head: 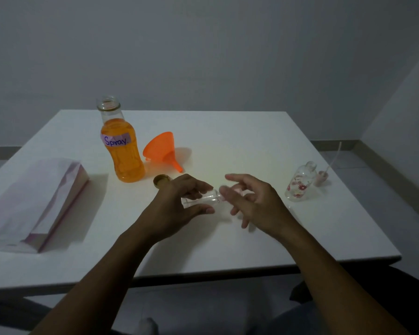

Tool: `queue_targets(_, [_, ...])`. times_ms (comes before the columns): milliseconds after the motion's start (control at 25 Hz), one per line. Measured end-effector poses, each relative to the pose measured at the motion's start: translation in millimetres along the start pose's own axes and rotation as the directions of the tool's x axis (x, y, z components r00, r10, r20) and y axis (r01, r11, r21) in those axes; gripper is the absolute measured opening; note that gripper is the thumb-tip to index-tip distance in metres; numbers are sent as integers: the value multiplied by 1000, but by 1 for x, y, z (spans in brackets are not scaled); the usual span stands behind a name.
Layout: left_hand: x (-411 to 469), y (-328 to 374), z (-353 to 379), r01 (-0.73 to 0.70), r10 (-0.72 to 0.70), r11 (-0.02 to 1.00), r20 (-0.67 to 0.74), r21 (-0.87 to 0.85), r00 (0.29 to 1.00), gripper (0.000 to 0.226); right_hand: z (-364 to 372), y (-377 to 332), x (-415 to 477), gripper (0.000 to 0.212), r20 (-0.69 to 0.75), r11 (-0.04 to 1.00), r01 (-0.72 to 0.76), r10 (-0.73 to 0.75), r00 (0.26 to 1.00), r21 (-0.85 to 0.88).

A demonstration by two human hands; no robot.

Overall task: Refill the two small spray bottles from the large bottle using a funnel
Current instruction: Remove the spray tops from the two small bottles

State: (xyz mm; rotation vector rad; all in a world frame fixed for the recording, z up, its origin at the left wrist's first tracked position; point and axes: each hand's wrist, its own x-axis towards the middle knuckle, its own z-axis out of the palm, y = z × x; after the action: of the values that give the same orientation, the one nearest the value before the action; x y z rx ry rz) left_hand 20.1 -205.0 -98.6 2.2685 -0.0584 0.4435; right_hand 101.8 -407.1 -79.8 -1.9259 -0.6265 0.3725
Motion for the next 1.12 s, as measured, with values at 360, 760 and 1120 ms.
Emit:
queue_targets(360, [1,0,2,-27,27,1000,16,-4,1000,43,-11,6,-1,18,-16,945,319,-321,947,-77])
queue_targets(760, [-1,3,5,-26,26,1000,15,17,1000,43,-11,4,-1,40,-11,995,79,-80,997,-55])
queue_targets(1120, [-1,-3,-4,79,-76,995,-44,62,996,43,-31,12,-2,17,-97,792,411,-502,860,-452])
